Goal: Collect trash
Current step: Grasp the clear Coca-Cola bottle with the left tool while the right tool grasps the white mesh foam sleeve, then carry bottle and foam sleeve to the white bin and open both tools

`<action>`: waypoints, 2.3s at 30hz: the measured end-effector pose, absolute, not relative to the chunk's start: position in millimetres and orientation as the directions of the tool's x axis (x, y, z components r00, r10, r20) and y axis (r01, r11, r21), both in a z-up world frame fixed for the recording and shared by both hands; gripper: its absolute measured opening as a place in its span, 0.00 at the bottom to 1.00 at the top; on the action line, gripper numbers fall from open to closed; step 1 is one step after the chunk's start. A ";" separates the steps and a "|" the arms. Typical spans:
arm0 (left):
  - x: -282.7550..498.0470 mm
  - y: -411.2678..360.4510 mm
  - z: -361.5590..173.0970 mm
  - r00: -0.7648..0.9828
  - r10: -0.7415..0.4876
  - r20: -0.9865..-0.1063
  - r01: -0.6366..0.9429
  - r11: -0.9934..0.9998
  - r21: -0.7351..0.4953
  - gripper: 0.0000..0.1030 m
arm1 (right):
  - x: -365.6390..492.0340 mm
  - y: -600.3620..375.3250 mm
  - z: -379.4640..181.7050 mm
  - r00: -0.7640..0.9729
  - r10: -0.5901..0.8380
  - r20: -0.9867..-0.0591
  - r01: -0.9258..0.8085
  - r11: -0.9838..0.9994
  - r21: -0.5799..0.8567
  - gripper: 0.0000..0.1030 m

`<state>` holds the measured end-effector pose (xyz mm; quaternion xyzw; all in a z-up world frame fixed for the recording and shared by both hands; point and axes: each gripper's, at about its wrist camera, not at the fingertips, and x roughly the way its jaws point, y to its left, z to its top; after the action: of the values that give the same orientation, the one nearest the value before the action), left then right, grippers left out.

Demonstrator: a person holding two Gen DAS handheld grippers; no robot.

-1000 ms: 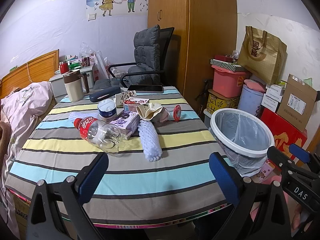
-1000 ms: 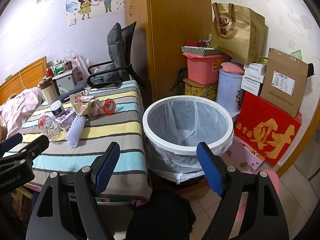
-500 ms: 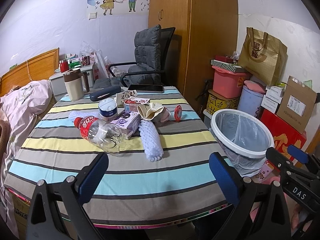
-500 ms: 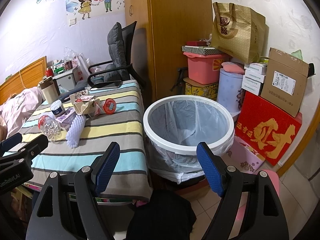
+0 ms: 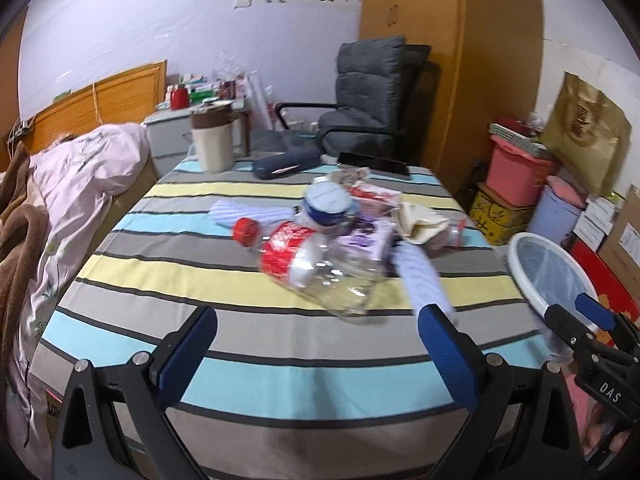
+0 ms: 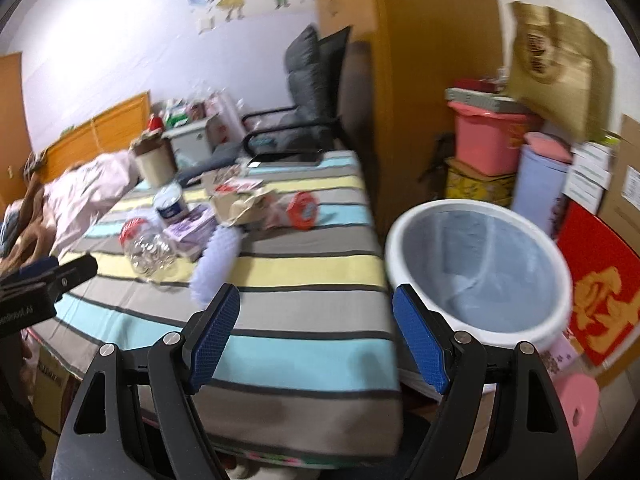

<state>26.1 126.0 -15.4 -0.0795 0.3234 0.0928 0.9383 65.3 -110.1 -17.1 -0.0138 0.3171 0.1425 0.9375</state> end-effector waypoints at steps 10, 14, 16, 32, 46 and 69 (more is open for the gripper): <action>58.0 165.5 -30.2 0.723 0.062 -0.688 -0.269 0.943 -0.198 0.99 | 102.2 -58.7 -36.0 0.669 0.336 -0.663 -0.385 0.920 0.078 0.78; 74.4 172.7 -34.5 0.708 0.041 -0.705 -0.285 0.930 -0.231 0.99 | 111.7 -50.4 -44.0 0.637 0.341 -0.691 -0.401 0.913 0.082 0.73; 83.3 175.0 -36.3 0.702 0.026 -0.712 -0.287 0.925 -0.249 0.99 | 117.3 -45.9 -49.7 0.617 0.337 -0.711 -0.406 0.911 0.080 0.62; 131.6 180.5 -53.0 0.643 0.014 -0.765 -0.376 0.877 -0.300 0.97 | 115.2 -51.9 -46.6 0.568 0.405 -0.717 -0.456 0.880 0.136 0.15; 124.7 182.9 -58.0 0.607 -0.023 -0.795 -0.331 0.901 -0.279 0.72 | 113.9 -56.6 -41.5 0.572 0.421 -0.704 -0.455 0.877 0.154 0.15; 101.4 184.0 -57.8 0.628 0.041 -0.777 -0.324 0.922 -0.213 0.63 | 103.2 -62.7 -38.9 0.586 0.415 -0.696 -0.436 0.885 0.161 0.15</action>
<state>101.4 184.0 -57.8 -0.1689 0.4188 0.1028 0.8863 103.2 -62.7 -38.9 -0.0135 0.3874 0.2390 0.8903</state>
